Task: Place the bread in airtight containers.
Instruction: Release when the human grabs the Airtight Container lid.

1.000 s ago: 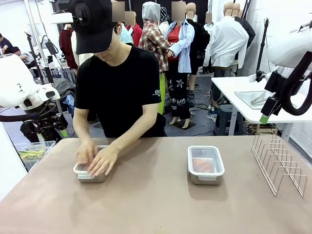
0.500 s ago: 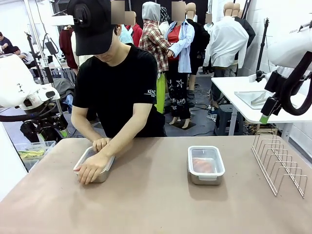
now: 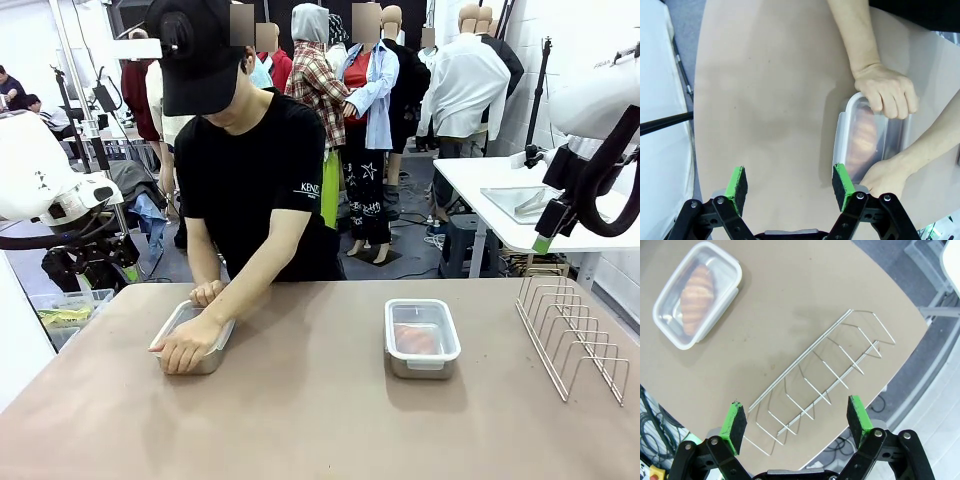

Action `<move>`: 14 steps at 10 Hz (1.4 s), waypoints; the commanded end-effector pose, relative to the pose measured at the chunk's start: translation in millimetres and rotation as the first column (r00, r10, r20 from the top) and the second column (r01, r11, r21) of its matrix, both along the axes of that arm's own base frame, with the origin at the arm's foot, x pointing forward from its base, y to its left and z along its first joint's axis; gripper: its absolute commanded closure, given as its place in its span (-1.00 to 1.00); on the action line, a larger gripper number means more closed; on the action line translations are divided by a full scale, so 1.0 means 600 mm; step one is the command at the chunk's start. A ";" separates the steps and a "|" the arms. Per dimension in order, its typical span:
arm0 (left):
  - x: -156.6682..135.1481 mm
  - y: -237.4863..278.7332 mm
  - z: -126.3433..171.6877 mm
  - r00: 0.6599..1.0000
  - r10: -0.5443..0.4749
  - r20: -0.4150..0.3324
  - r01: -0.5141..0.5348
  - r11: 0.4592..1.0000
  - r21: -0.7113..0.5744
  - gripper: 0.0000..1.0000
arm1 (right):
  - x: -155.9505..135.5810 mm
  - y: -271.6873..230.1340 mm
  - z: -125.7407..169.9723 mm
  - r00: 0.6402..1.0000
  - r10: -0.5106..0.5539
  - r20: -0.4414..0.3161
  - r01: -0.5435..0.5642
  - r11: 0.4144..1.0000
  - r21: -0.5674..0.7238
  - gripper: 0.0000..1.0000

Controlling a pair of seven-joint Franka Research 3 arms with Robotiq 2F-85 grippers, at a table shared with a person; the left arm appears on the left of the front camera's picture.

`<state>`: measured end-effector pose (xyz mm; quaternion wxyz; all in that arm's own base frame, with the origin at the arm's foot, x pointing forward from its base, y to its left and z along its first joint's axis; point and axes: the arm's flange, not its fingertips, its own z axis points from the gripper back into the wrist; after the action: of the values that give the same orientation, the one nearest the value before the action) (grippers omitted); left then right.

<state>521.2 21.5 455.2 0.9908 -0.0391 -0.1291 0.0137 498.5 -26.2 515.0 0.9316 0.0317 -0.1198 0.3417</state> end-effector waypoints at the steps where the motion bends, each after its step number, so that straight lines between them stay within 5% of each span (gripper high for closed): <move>1: -0.001 0.001 0.003 1.000 0.002 0.004 -0.002 1.000 0.002 -0.77 | 0.004 0.000 0.002 1.000 -0.002 -0.007 0.002 1.000 -0.011 -1.00; 14: -0.001 0.001 0.003 1.000 0.002 0.004 -0.002 1.000 0.002 -0.77 | 0.004 0.000 0.002 1.000 -0.002 -0.007 0.002 1.000 -0.011 -1.00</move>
<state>521.2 21.5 455.2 0.9908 -0.0391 -0.1291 0.0137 498.5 -26.1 515.0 0.9316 0.0318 -0.1198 0.3417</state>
